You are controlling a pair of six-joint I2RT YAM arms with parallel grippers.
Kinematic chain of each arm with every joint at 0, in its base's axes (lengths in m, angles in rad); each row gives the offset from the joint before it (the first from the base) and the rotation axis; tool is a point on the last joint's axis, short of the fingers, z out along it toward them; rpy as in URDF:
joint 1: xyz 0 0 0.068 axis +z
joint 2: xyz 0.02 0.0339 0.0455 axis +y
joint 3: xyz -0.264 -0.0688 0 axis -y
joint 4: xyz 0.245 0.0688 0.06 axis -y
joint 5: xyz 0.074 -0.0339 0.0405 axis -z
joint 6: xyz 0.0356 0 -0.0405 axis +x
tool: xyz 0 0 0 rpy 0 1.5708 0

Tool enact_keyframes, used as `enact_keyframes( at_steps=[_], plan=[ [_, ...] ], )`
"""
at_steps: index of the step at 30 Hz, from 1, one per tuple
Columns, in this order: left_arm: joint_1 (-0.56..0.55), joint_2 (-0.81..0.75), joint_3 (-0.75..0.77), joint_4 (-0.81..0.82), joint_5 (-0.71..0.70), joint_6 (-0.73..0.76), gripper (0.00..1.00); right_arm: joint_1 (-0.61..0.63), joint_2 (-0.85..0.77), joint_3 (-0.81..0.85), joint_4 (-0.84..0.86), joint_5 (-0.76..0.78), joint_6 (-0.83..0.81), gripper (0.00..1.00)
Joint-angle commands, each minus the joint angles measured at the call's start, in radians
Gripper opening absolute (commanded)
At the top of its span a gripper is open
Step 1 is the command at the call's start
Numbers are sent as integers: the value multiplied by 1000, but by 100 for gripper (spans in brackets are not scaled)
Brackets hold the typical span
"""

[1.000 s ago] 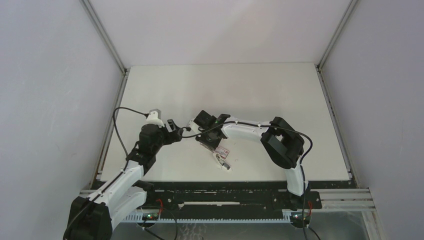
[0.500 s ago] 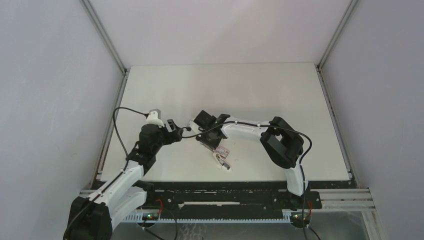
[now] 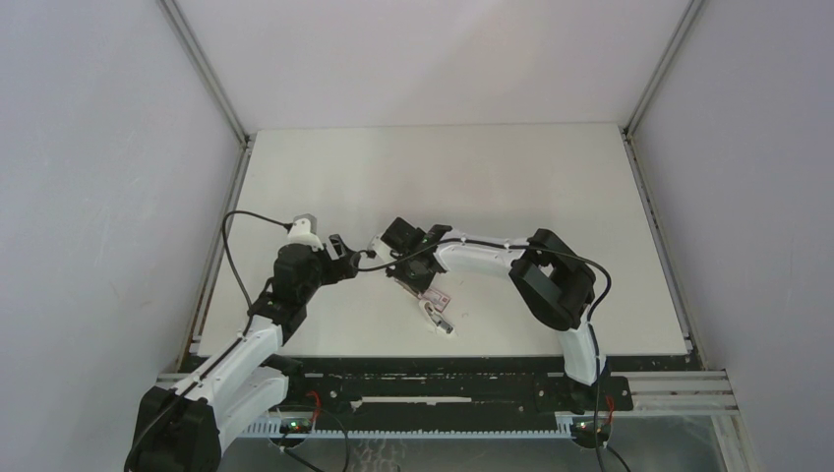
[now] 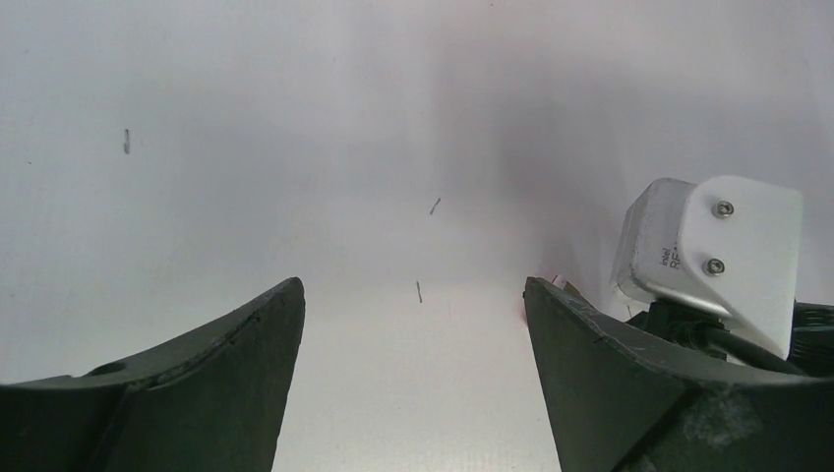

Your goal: Load the staples into the stapler

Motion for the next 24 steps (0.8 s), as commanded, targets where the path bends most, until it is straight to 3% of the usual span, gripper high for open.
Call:
enact_keyframes(
  at_steps=[1, 8, 14, 24],
  plan=[
    [10, -21, -24, 23, -3, -5, 86, -28, -78, 10, 55, -45, 55, 14],
    [11, -18, -27, 57, 40, 11, 86, -95, -223, 6, 84, -134, 171, 13],
    [9, 20, -17, 101, 113, 21, 84, -159, -368, -65, 73, -89, 315, 13],
    [-46, 50, 48, 81, 108, 29, 83, -377, -699, -463, -9, 113, 618, 14]
  ],
)
